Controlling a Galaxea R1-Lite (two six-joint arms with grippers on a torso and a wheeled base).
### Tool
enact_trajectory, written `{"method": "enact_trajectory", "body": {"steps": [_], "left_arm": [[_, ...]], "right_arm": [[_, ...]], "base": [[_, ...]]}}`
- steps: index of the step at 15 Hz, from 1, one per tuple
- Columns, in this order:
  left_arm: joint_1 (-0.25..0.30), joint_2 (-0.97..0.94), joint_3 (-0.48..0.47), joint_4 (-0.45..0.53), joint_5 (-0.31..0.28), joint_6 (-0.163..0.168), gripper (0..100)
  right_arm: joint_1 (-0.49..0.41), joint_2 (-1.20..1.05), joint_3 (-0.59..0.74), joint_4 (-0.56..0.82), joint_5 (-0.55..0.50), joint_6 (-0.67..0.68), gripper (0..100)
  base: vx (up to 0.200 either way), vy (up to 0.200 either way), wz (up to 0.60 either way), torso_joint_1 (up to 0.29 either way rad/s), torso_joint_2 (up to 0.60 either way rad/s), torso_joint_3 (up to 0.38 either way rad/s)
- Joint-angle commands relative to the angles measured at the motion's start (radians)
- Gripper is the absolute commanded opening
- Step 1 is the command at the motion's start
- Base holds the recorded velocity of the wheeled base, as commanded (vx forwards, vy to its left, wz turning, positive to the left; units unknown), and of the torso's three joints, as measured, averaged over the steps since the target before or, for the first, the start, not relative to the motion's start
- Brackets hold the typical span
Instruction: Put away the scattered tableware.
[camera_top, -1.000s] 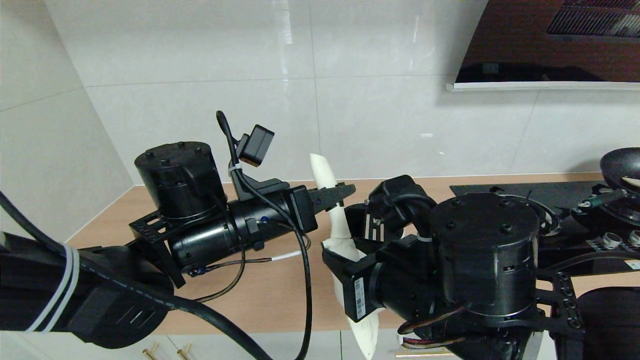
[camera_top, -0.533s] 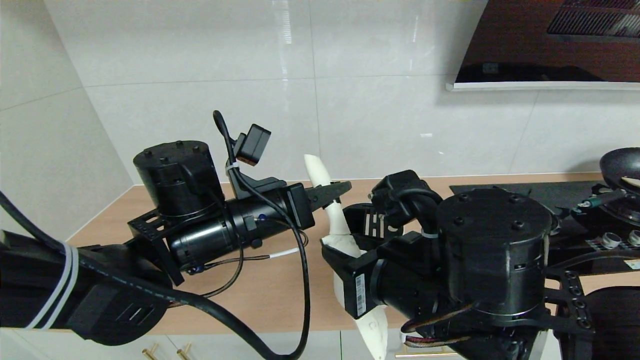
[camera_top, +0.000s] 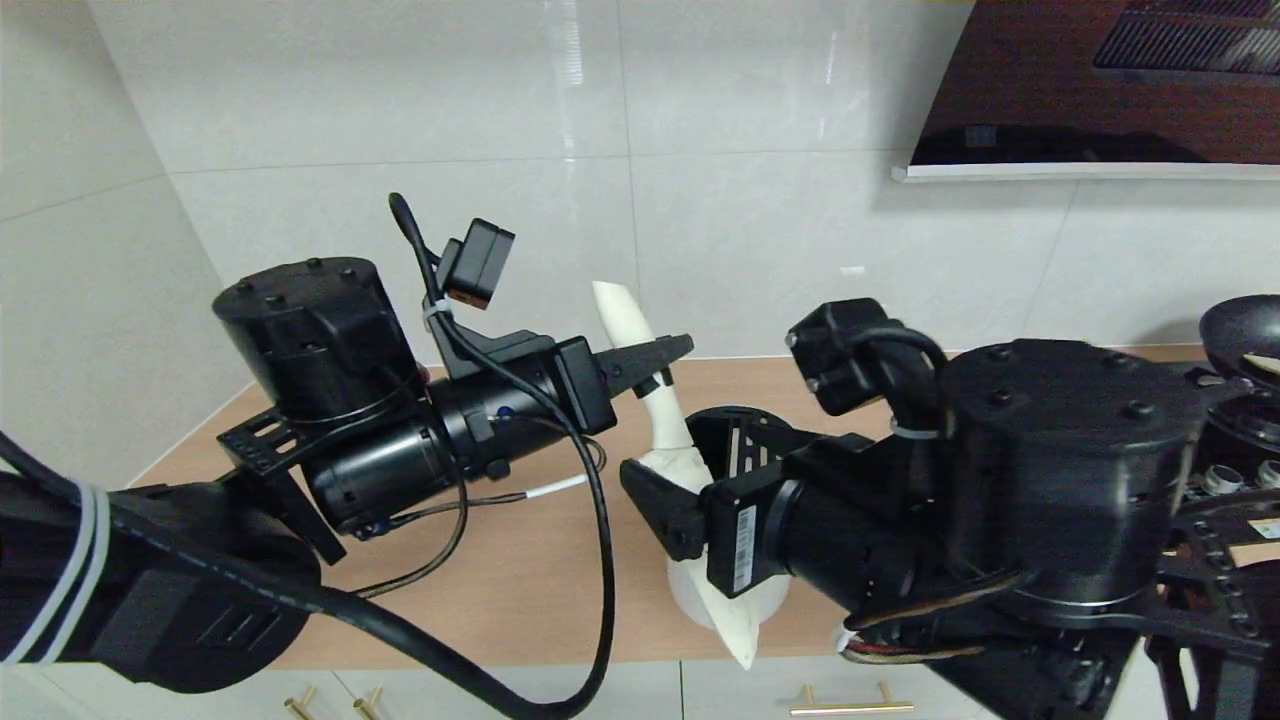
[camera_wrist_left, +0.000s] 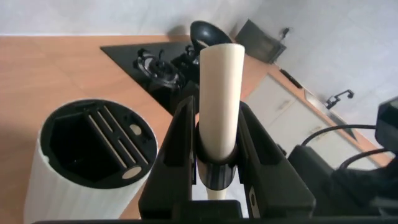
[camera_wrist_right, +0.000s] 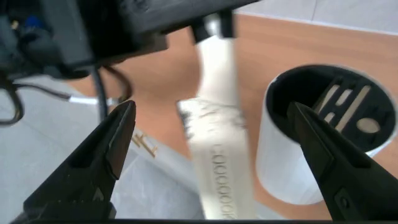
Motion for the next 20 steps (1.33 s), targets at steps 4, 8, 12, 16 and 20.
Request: {"method": "enact_trajectory", "body": {"steps": [4, 8, 12, 16, 20], "left_arm": [[0.084, -0.025, -0.161, 0.010, 0.002, 0.125, 0], [0.087, -0.007, -0.140, -0.089, 0.002, 0.242, 0], [0.061, 0.167, -0.201, -0.283, 0.013, 0.359, 0], [0.053, 0.204, -0.205, -0.284, 0.026, 0.411, 0], [0.029, 0.231, -0.192, -0.286, 0.031, 0.466, 0]], "right_arm": [[-0.168, -0.219, 0.030, 0.184, 0.000, -0.155, 100], [-0.185, -0.222, 0.030, 0.191, 0.000, -0.158, 100], [-0.185, -0.219, 0.035, 0.193, -0.002, -0.161, 100], [-0.185, -0.212, 0.033, 0.193, -0.002, -0.161, 100], [-0.194, -0.200, 0.035, 0.193, -0.002, -0.161, 100]], "base": [[0.000, 0.000, 0.00, 0.000, 0.00, 0.000], [0.000, 0.000, 0.00, 0.000, 0.00, 0.000], [0.000, 0.000, 0.00, 0.000, 0.00, 0.000], [0.000, 0.000, 0.00, 0.000, 0.00, 0.000], [0.000, 0.000, 0.00, 0.000, 0.00, 0.000]]}}
